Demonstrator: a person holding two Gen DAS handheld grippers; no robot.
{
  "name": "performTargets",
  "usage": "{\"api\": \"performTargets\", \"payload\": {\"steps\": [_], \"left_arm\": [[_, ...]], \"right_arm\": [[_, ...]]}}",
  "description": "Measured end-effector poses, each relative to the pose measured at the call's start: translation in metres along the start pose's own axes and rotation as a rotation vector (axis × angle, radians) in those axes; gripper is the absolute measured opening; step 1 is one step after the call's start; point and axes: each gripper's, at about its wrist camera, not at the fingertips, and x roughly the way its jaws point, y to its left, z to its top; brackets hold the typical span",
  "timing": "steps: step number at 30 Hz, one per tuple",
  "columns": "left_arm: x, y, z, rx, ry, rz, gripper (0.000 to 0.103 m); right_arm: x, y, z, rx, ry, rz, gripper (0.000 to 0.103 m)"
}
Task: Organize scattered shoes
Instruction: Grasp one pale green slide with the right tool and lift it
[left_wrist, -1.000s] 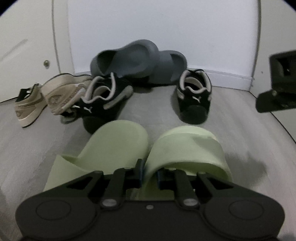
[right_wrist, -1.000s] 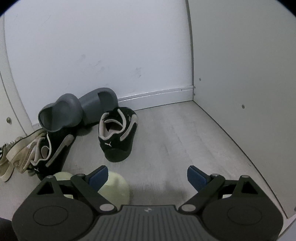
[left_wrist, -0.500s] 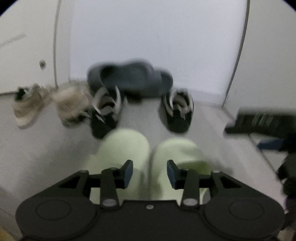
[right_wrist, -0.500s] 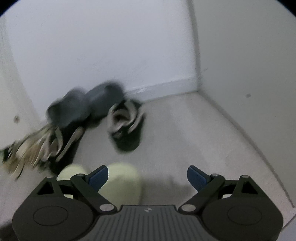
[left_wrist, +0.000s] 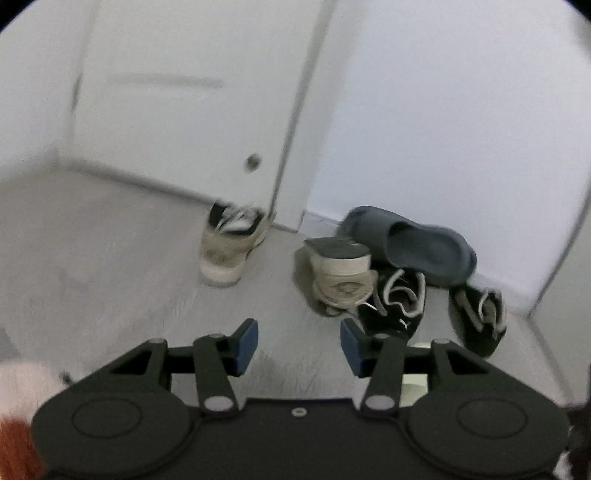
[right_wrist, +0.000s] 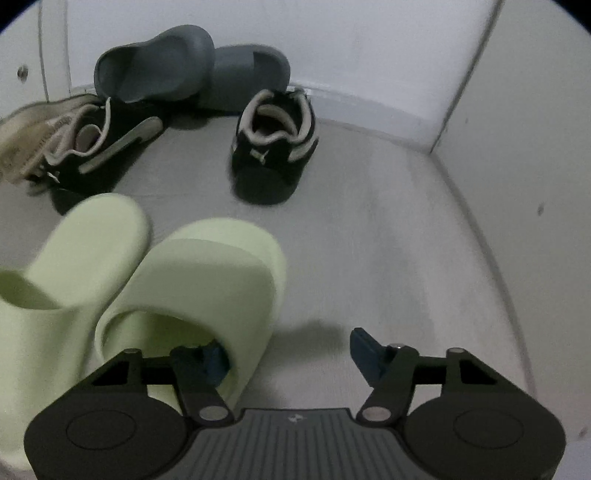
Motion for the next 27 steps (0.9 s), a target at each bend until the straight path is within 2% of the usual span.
{"api": "performTargets", "payload": {"steps": [2,3,4,6,7,8,10,13,15,19,23,27], "left_arm": [[0.0,0.006,0.001,-0.032,0.008,-0.002,0.05],[-0.001,0.001,0.0,-0.004,0.001,-0.011,0.05],[0.0,-0.003,-0.002,0.022,-0.003,-0.02,0.05],[0.001,-0.015,-0.008,0.086,-0.006,-0.043,0.051],[0.001,-0.017,-0.01,0.105,-0.004,-0.051,0.051],[0.003,-0.019,-0.012,0.118,0.001,-0.056,0.051],[0.008,-0.022,-0.014,0.127,0.014,-0.062,0.051],[0.013,-0.022,-0.015,0.123,0.029,-0.07,0.051],[0.016,-0.021,-0.015,0.113,0.03,-0.07,0.051],[0.016,-0.017,-0.015,0.09,0.031,-0.07,0.051],[0.016,-0.016,-0.015,0.086,0.031,-0.076,0.051],[0.016,-0.017,-0.014,0.086,0.031,-0.078,0.051]], "right_arm": [[-0.002,0.007,0.001,-0.063,-0.051,-0.062,0.062],[-0.005,0.009,0.0,-0.078,-0.047,-0.064,0.062],[-0.009,0.008,-0.001,-0.064,-0.032,-0.029,0.063],[-0.027,0.005,-0.004,0.009,0.028,0.152,0.072],[-0.035,0.004,-0.006,0.03,0.048,0.246,0.082],[-0.043,0.004,-0.007,0.042,0.067,0.327,0.087],[-0.05,0.011,-0.008,0.009,0.099,0.38,0.087],[-0.044,0.027,-0.009,-0.077,0.147,0.314,0.087],[-0.03,0.036,-0.011,-0.122,0.237,0.249,0.088],[-0.026,0.034,-0.01,-0.116,0.266,0.268,0.088],[-0.02,0.021,-0.009,-0.055,0.304,0.246,0.087],[-0.01,-0.004,-0.006,0.085,0.332,0.129,0.087]]}}
